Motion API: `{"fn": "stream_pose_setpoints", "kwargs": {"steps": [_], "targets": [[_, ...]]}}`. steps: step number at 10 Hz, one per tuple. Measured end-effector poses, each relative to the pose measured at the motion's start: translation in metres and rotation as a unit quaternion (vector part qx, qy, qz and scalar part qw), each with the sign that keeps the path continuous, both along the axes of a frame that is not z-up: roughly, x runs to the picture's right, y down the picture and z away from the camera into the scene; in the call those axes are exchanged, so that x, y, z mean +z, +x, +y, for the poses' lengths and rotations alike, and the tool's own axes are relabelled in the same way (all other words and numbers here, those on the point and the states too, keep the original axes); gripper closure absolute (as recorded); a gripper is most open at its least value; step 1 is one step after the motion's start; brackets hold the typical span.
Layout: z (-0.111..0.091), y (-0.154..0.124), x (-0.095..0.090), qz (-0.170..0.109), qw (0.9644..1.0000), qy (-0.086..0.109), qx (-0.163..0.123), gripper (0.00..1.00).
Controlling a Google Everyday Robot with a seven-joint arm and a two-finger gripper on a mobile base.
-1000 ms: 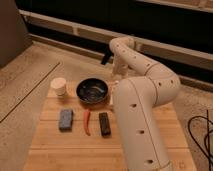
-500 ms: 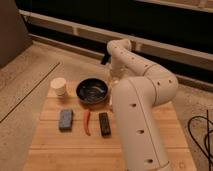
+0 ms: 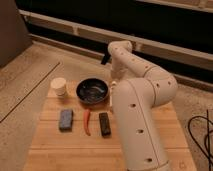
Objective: Place the bottle in the ceramic bowl
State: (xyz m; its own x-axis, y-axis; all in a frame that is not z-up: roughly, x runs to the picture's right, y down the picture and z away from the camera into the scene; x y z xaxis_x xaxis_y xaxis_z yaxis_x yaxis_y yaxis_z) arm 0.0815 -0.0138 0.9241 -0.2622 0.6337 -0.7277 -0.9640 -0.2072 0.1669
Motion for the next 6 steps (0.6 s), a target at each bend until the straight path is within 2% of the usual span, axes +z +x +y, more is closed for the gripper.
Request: {"fn": "stream_pose_setpoints", "kwargs": {"steps": [1, 2, 3, 4, 6], "targets": [[-0.005, 0.006, 0.0, 0.011, 0.9999, 0.007, -0.005, 1.0], [-0.026, 0.019, -0.008, 0.034, 0.9987, 0.037, -0.005, 1.0], [-0.041, 0.026, -0.015, 0.048, 0.9971, 0.058, -0.004, 1.0], [-0.067, 0.037, -0.031, 0.067, 0.9931, 0.096, -0.005, 1.0], [-0.103, 0.053, -0.067, 0.096, 0.982, 0.162, -0.017, 1.0]]}}
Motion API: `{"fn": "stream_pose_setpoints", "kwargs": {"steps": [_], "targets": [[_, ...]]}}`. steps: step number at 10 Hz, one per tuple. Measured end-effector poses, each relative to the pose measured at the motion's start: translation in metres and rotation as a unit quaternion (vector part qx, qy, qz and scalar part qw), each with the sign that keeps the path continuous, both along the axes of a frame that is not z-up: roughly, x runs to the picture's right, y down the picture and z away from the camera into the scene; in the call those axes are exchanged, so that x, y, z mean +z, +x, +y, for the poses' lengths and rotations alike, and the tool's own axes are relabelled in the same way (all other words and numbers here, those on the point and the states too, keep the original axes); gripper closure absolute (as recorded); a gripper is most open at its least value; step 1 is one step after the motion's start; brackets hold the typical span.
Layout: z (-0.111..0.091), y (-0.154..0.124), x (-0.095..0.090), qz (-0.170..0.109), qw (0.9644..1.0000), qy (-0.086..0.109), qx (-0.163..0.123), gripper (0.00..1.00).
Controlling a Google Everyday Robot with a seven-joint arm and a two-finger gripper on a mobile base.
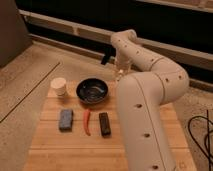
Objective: Place the bottle in the ceramic bowl
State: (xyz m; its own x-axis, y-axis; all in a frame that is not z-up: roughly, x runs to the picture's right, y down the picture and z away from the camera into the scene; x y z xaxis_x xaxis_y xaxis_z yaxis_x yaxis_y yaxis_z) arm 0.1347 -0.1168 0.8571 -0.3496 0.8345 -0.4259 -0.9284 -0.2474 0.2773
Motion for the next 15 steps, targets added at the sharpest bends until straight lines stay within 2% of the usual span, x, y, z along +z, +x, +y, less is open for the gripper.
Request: {"fn": "stream_pose_setpoints", "kwargs": {"steps": [2, 3, 5, 6, 8, 9, 10, 12, 13, 14, 15], "targets": [[-0.017, 0.006, -0.045, 0.022, 0.9975, 0.061, -0.028, 1.0], [-0.022, 0.005, -0.07, 0.03, 0.9941, 0.094, -0.045, 1.0], [-0.03, 0.0, -0.117, 0.05, 0.9807, 0.169, -0.084, 1.0], [-0.032, 0.006, -0.143, 0.067, 0.9692, 0.213, -0.103, 1.0], [-0.019, 0.041, -0.169, 0.109, 0.9563, 0.24, -0.126, 1.0], [-0.01, 0.047, -0.171, 0.116, 0.9532, 0.243, -0.138, 1.0], [0.0, 0.05, -0.167, 0.119, 0.9523, 0.238, -0.15, 1.0], [0.004, 0.05, -0.165, 0.118, 0.9531, 0.235, -0.151, 1.0], [0.006, 0.042, -0.161, 0.105, 0.9571, 0.231, -0.14, 1.0], [0.007, 0.024, -0.154, 0.074, 0.9623, 0.229, -0.126, 1.0], [0.006, 0.005, -0.15, 0.041, 0.9658, 0.23, -0.114, 1.0]]}}
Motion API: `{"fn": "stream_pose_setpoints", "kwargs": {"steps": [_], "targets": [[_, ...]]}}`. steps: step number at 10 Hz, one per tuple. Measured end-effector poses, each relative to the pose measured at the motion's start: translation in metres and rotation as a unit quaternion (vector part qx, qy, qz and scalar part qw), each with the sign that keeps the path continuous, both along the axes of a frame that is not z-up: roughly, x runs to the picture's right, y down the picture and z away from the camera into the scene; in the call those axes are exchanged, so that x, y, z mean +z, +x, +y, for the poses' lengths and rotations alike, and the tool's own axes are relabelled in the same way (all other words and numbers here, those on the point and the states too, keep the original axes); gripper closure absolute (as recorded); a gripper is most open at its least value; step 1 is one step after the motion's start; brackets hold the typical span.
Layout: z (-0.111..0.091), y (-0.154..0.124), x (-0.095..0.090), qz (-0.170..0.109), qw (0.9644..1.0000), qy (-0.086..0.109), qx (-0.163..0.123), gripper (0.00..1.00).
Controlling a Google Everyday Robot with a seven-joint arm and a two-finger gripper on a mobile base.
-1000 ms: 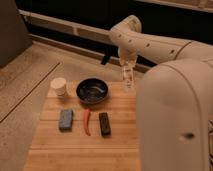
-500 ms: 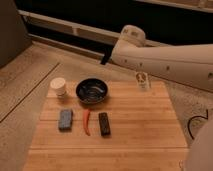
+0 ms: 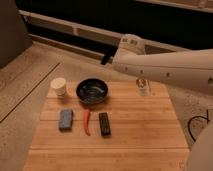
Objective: Place the bottle in the ceramic bowl
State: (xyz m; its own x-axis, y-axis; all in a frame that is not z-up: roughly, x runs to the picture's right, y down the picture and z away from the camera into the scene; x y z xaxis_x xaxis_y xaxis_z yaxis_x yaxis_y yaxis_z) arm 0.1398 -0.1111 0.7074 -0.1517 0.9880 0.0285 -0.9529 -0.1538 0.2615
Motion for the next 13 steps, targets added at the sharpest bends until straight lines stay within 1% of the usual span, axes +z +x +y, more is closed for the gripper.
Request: {"fn": "stream_pose_setpoints", "kwargs": {"steps": [1, 2, 3, 4, 5, 6, 7, 8, 9, 10, 11, 12, 13], "targets": [[-0.006, -0.027, 0.004, -0.057, 0.9983, -0.002, 0.006, 1.0], [-0.012, -0.045, 0.005, -0.097, 0.9953, -0.001, 0.006, 1.0], [-0.02, -0.066, 0.004, -0.141, 0.99, 0.0, 0.003, 1.0], [-0.029, -0.087, 0.003, -0.188, 0.9821, 0.003, -0.002, 1.0], [-0.04, -0.109, 0.001, -0.241, 0.9705, 0.007, -0.004, 1.0], [-0.048, -0.126, 0.001, -0.286, 0.9582, 0.008, -0.004, 1.0], [-0.052, -0.135, 0.001, -0.317, 0.9485, 0.007, -0.003, 1.0], [-0.058, -0.14, 0.002, -0.356, 0.9346, 0.004, -0.007, 1.0], [-0.061, -0.139, 0.003, -0.381, 0.9245, 0.0, -0.015, 1.0], [-0.063, -0.135, 0.004, -0.399, 0.9167, -0.004, -0.026, 1.0], [-0.064, -0.122, 0.008, -0.418, 0.9075, -0.01, -0.045, 1.0], [-0.063, -0.106, 0.012, -0.426, 0.9025, -0.018, -0.063, 1.0], [-0.061, -0.088, 0.017, -0.426, 0.9007, -0.027, -0.08, 1.0]]}}
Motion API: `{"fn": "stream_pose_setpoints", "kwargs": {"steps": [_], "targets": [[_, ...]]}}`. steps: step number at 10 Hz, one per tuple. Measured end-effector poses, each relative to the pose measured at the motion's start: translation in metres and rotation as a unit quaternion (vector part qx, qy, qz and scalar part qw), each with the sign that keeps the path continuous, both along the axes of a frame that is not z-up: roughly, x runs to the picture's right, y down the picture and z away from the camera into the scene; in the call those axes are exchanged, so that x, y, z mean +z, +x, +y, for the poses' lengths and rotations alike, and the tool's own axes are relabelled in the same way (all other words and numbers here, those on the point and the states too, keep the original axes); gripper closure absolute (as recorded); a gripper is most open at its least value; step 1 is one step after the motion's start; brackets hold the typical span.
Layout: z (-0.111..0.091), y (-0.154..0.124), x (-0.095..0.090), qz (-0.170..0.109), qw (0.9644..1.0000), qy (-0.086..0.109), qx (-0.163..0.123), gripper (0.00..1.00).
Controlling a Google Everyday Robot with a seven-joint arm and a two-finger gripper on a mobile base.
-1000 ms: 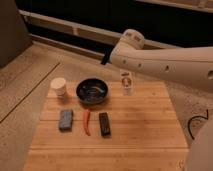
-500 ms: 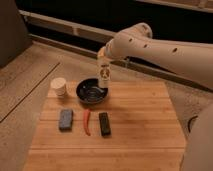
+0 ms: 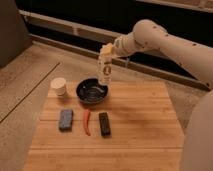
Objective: Place the bottle in the ceramic bowl
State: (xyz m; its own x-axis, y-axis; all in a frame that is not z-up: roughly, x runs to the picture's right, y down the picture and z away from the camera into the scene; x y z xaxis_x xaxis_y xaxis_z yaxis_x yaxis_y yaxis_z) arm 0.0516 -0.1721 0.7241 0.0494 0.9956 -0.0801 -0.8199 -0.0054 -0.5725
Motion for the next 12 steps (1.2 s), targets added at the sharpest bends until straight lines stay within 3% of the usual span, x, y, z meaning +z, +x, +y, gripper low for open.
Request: {"fn": "stream_pose_setpoints", "kwargs": {"steps": [1, 3, 5, 7, 10, 11, 12], "targets": [[0.002, 0.017, 0.005, 0.006, 0.9998, -0.003, -0.016, 1.0], [0.009, 0.069, 0.02, 0.048, 0.997, -0.02, -0.058, 1.0], [0.006, 0.1, 0.035, 0.108, 0.9903, -0.04, -0.078, 1.0], [-0.008, 0.086, 0.044, 0.133, 0.9872, -0.048, -0.072, 1.0], [-0.019, 0.048, 0.041, 0.099, 0.9912, -0.055, -0.069, 1.0], [-0.017, 0.029, 0.037, 0.061, 0.9928, -0.056, -0.086, 1.0], [-0.015, 0.024, 0.036, 0.045, 0.9929, -0.057, -0.094, 1.0]]}}
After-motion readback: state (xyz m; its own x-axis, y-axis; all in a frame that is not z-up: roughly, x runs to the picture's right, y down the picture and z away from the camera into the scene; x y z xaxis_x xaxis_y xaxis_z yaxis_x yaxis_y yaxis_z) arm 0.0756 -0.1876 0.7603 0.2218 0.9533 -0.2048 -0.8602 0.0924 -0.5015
